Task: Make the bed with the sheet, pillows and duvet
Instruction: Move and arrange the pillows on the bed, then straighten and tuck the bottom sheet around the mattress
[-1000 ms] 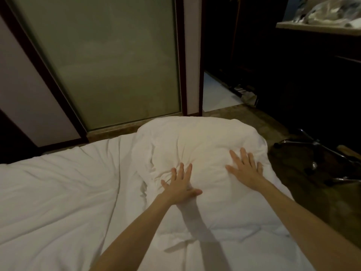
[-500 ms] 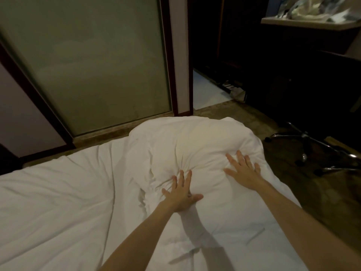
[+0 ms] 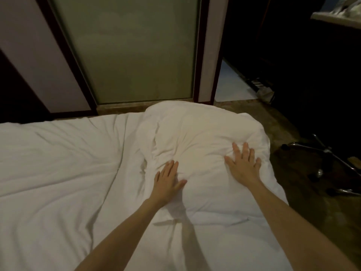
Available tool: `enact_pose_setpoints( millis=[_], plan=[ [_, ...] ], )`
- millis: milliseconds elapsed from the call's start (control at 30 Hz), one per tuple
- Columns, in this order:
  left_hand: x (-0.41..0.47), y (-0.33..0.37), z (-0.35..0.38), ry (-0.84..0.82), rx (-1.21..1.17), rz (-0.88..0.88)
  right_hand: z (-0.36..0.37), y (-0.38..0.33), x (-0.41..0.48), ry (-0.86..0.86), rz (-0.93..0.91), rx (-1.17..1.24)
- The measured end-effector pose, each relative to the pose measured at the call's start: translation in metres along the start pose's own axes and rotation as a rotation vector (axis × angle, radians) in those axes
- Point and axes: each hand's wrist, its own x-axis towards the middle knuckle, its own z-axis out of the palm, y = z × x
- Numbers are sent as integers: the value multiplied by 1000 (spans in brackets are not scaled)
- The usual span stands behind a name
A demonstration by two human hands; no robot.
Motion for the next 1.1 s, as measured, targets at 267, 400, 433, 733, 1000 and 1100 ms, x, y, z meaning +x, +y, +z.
enact_pose_setpoints(
  millis=[267, 400, 433, 733, 1000, 1100],
  plan=[
    [-43, 6, -29, 133, -312, -32, -12, -17, -27, 280, -6, 8],
    [-72, -1, -34, 225, -458, -137, -21, -39, -37, 346, -89, 205],
    [-79, -4, -37, 235, -463, -151, -20, -45, -42, 344, -126, 209],
    [-147, -48, -73, 341, -432, -217, 3, -117, -94, -4, -525, 246],
    [-241, -131, -102, 379, -454, -406, 39, -220, -154, -332, -569, 227],
    [-283, -169, -107, 348, -457, -465, 58, -256, -183, -441, -630, 213]
  ],
)
